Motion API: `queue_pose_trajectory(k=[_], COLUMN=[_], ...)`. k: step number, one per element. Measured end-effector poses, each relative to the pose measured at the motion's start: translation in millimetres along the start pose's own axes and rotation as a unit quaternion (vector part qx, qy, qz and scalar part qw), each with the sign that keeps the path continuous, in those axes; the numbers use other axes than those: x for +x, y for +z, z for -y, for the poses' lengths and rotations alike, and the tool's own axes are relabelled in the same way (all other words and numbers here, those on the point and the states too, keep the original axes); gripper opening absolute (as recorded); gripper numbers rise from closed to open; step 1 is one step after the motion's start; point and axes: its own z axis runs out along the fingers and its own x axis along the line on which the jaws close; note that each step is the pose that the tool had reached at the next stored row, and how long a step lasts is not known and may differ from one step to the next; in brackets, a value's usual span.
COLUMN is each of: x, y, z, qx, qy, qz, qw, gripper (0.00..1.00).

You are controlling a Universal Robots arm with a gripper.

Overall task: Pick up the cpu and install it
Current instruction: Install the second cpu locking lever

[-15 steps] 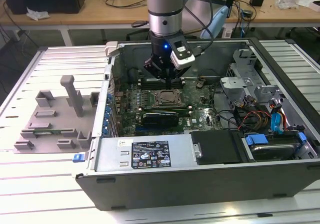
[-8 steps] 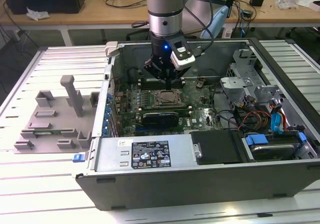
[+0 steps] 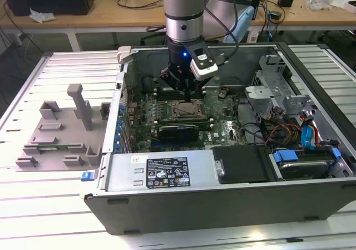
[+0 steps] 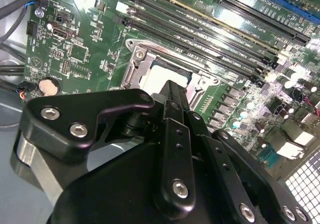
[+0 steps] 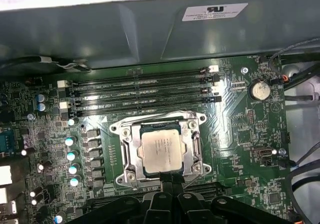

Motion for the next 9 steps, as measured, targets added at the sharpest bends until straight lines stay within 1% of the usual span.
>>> queue_pose_trajectory(k=[5, 9], x=[-0.1, -0.4], y=[-0.9, -5.5], z=[0.3, 0.3], qx=[0.0000, -0.0002], qy=[0.000, 0.000], qz=[0.0000, 0.0000], qw=[1.0000, 1.0000], gripper=[0.11, 0.11])
